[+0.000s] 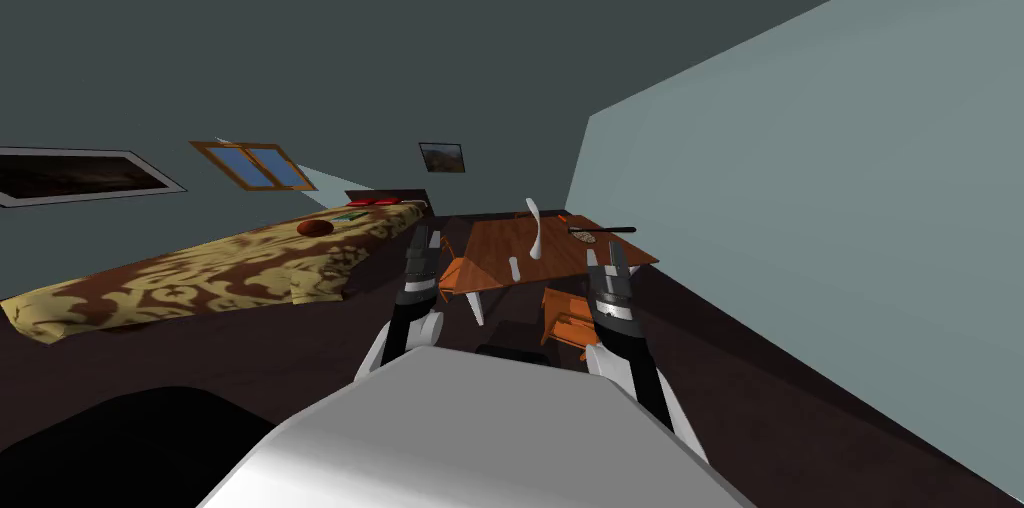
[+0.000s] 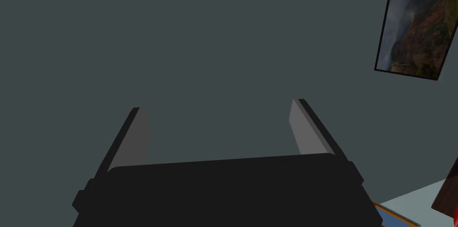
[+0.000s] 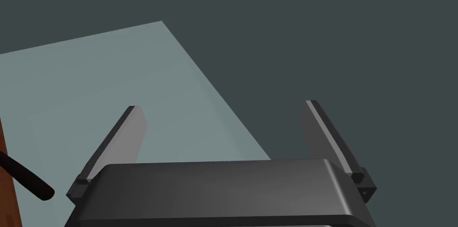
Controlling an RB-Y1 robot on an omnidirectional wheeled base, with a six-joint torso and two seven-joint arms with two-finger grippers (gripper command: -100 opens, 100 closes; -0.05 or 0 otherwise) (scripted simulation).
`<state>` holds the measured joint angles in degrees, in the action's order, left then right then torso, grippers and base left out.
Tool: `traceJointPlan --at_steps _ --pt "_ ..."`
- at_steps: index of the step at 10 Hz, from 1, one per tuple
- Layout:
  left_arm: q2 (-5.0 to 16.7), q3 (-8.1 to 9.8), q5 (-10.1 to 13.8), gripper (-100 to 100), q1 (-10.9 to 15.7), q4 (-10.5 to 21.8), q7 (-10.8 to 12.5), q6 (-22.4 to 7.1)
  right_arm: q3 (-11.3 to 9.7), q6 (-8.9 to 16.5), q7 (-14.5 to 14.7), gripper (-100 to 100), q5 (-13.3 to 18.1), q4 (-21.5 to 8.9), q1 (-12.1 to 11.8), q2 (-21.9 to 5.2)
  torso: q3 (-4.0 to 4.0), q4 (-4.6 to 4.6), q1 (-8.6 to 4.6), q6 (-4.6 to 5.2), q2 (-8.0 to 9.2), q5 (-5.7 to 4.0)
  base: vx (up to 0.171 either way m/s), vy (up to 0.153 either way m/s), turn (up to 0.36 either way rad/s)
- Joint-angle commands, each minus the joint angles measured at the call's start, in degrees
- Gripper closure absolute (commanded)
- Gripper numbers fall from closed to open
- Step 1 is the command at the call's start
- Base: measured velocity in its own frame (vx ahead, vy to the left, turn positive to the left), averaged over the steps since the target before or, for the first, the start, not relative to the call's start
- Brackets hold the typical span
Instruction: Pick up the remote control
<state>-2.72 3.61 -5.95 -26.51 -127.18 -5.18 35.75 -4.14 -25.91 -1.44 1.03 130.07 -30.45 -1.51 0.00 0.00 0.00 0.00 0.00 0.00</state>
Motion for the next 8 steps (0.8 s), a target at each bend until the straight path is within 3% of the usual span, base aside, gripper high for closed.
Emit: traceJointPlan --at_steps 1,5,8 --pt "0.0 0.0 0.0 0 0.0 0.0 0.0 0.0 -0.6 0.3 0.1 -100 -0.6 -0.5 -0.8 -2.3 0.0 0.0 0.0 0.0 0.0 0.0 -0.012 0.01 0.194" --pt "0.0 0.0 0.0 0 0.0 0.0 0.0 0.0 -2.7 1.3 0.3 -100 -2.8 -2.4 -3.4 -8.4 0.03 0.01 0.06 -0.01 0.05 0.01 -0.012 0.019 0.244" --pt "0.0 0.0 0.0 0 0.0 0.0 0.0 0.0 -4.9 2.5 0.6 -100 -5.4 -4.7 -6.3 -13.6 -0.01 0.0 0.04 -0.02 -0.01 0.01 0.007 0.018 0.37"
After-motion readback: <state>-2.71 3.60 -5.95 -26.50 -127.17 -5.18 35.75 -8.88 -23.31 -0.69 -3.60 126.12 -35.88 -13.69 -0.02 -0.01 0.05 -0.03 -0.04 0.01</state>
